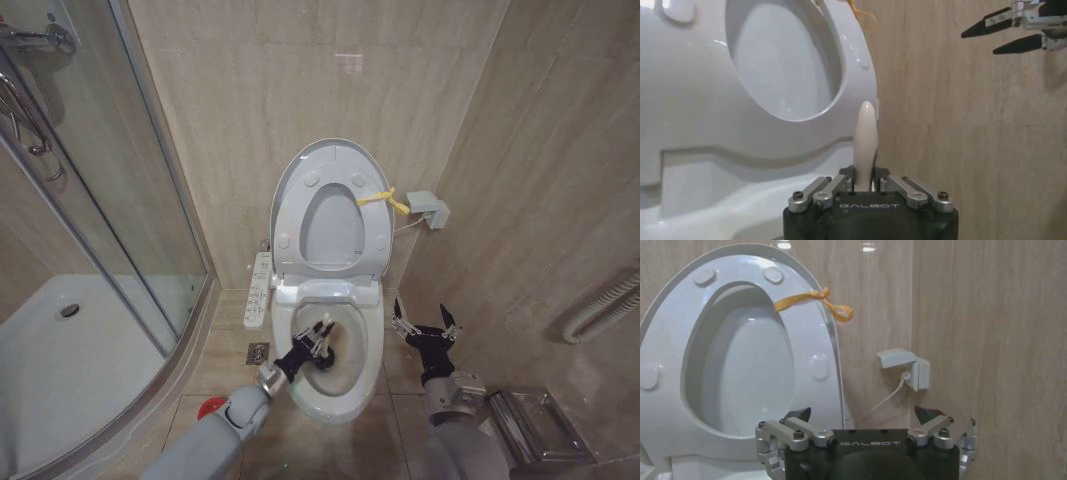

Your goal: Open the toilet lid, clean the toilet bowl with a toilet brush, close the toilet lid, and flush.

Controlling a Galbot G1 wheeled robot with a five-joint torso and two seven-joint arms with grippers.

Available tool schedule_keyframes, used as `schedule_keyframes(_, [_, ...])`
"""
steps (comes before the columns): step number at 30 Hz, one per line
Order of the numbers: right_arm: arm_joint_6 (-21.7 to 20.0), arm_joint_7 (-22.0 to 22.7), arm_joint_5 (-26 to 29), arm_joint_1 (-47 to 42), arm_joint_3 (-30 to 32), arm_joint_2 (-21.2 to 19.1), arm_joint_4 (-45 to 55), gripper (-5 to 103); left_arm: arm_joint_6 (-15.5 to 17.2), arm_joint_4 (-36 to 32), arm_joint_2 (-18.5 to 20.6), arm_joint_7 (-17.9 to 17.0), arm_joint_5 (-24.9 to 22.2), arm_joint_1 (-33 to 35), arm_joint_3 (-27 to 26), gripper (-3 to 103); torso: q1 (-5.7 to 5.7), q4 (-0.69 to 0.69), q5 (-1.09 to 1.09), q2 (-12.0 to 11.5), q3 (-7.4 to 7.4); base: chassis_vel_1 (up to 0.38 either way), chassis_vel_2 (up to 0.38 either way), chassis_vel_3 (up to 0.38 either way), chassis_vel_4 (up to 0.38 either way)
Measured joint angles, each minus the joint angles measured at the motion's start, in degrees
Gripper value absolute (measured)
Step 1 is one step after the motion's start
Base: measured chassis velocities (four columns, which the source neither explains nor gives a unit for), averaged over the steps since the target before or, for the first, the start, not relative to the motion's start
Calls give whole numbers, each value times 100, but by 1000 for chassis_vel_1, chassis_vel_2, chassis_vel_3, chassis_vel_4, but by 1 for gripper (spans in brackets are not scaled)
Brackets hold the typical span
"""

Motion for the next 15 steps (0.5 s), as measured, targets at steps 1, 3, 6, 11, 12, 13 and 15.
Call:
schedule_keyframes(1, [0, 0, 0, 0, 0, 0, 0, 100, 0, 19, 1, 3, -8, -10, -8, 19, 0, 0, 0, 0, 0, 0, 0, 0, 0])
schedule_keyframes(3, [0, 0, 0, 0, 0, 0, 0, 100, 5, 59, -24, 4, -30, -42, -13, 19, 0, -2, 1, 0, 0, 0, 0, 0, 0])
schedule_keyframes(6, [0, 0, 0, 0, 0, 0, 0, 100, 9, 157, -96, 9, -31, -77, -13, 19, 0, -2, 0, 0, 0, 0, 0, 0, 0])
schedule_keyframes(11, [0, 0, 0, 0, 0, 0, 0, 100, 11, 309, -213, 15, -17, -129, 19, 19, 0, -1, 0, 0, 0, 0, 0, 0, 0])
schedule_keyframes(12, [0, 0, 0, 0, 0, 0, 0, 100, 11, 309, -213, 15, -17, -129, 19, 19, 0, -1, 0, 0, 0, 0, 0, 0, 0])
schedule_keyframes(13, [0, 0, 0, 0, 0, 0, 0, 100, 12, 300, -250, 10, -13, -151, 51, 19, 0, 0, 1, 0, 0, 0, 0, 0, 0])
schedule_keyframes(15, [0, 0, 0, 0, 0, 0, 0, 100, 22, 232, -359, 0, -10, -236, 145, 19, 0, 0, 1, 0, 0, 0, 0, 0, 0])
